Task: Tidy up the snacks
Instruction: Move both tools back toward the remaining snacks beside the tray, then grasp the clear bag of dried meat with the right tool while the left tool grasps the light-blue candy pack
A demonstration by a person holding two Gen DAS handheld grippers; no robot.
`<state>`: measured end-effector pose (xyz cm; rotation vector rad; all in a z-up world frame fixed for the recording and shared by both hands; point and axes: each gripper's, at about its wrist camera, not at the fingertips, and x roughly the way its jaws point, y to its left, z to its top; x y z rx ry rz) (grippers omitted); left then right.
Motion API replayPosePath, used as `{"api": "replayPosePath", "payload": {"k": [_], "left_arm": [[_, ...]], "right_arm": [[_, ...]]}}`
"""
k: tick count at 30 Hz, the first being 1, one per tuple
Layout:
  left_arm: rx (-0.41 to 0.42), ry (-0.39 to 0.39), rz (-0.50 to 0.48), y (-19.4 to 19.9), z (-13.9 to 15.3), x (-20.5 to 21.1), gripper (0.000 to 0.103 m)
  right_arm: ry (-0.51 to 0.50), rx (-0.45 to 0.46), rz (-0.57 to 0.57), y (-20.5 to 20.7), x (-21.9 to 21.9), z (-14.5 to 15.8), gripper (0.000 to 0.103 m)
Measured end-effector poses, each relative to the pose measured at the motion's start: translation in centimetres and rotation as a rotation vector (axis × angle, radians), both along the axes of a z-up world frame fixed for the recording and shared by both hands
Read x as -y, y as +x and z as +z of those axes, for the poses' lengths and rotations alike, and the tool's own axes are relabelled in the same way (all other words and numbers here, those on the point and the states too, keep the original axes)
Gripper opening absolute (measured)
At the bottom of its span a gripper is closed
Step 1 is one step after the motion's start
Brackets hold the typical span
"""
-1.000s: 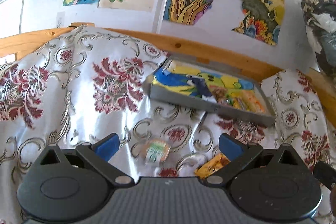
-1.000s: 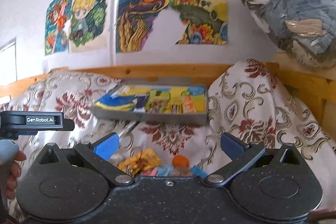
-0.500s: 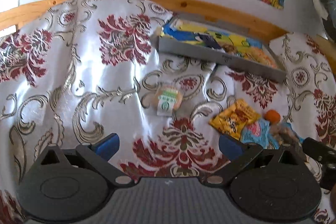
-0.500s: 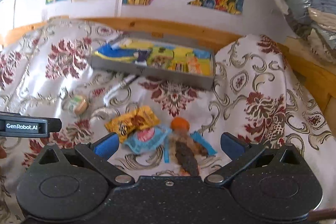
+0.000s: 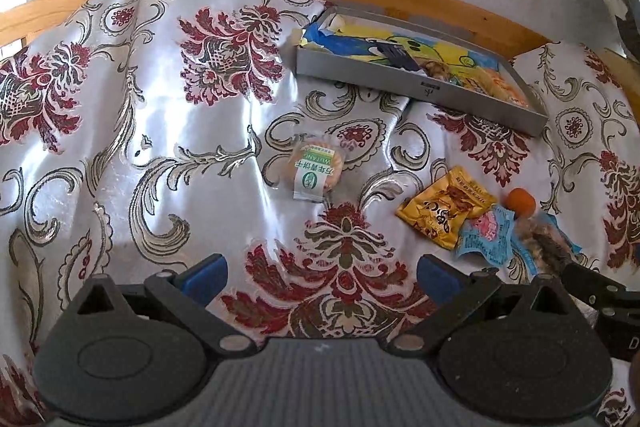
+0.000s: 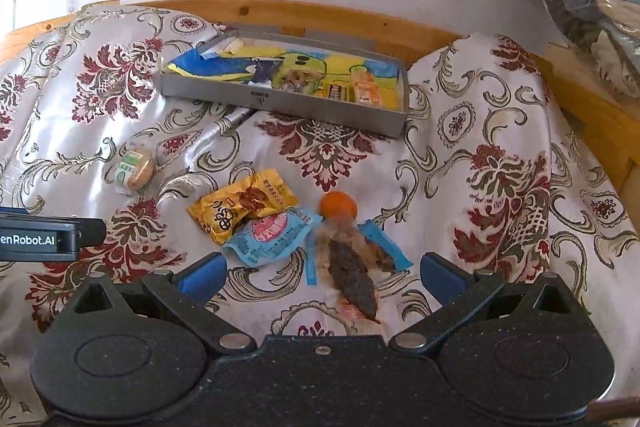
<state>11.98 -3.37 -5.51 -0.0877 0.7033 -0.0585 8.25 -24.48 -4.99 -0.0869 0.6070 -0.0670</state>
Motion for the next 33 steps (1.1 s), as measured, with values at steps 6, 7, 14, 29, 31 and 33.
{"api": "replayPosePath", "payload": {"k": [6,7,14,29,31,33], "left_arm": [[-0.006,0.039,-0.004,0.4,0.1,0.2,0.102],[-0.01,0.043,-0.004,0.5,0.1,0.3,0.102],[0.0,0.103,-0.046,1.5,0.3,1.9,0.102],[0.026,0.125,-0.223,4.4,-0.1,6.3,0.102],[0.015,0.099,-0.238,5.0,-0.2,6.5,0.102],[-0.002,0.06,-0.269,5.6,-0.3,6.5,0.102]], "right_arm": [[0.023,-0.023,-0.013,0.6,0.5,-0.1,0.102],[0.029,-0.028,-0.016,0.7,0.6,-0.1,0.102],[0.177,-0.106,-0.023,2.7,3.3,0.4,0.102],[-0.111,-0.112,0.322,6.3,6.2,1.0,0.102],[-0.137,-0.118,0.352,6.1,5.7,0.5,0.102],[-0.141,-0.127,0.386,6.1,5.3,0.2,0.102]]}}
